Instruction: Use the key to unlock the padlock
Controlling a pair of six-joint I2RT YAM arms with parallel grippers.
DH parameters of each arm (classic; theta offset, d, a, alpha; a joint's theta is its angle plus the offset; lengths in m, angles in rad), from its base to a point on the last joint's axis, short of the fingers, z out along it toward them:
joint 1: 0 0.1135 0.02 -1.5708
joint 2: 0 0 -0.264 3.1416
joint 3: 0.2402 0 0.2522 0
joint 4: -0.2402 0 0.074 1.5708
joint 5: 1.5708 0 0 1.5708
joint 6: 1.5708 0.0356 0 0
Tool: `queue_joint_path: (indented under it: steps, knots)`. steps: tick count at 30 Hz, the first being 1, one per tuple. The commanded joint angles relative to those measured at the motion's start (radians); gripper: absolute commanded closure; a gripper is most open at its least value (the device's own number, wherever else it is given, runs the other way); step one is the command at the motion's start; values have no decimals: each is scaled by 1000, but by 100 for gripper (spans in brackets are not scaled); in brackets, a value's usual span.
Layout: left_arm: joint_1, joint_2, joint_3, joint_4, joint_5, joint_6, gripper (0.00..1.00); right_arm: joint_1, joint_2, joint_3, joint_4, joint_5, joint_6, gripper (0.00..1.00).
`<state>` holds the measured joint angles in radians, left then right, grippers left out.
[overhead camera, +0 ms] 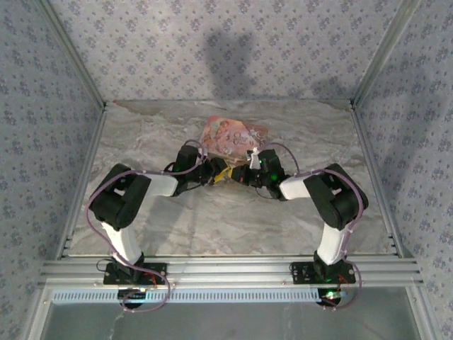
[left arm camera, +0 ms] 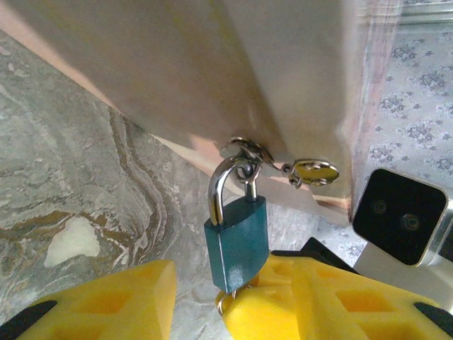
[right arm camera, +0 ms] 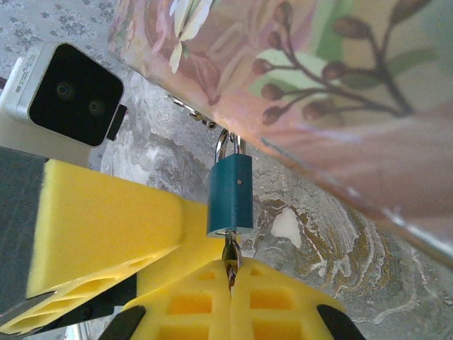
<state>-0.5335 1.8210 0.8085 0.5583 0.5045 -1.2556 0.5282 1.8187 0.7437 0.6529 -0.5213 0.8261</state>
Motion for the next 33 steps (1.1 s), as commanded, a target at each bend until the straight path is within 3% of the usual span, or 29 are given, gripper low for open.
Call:
queue_joint_path:
  steps: [1,16,21,28,33]
  knots:
    - [-10,24,13,55,-17,-27,56,13,1,30,-24,-36,21,100]
    - [-16,43,19,65,-55,-56,71,12,4,30,5,-46,45,100]
    - [-17,45,18,69,-62,-59,83,13,-2,29,14,-46,46,100]
    - [-17,26,13,63,-72,-57,91,-10,-56,-19,-9,-16,6,83]
    - [-20,2,22,34,-70,-69,94,-28,-164,-46,-211,58,-158,68]
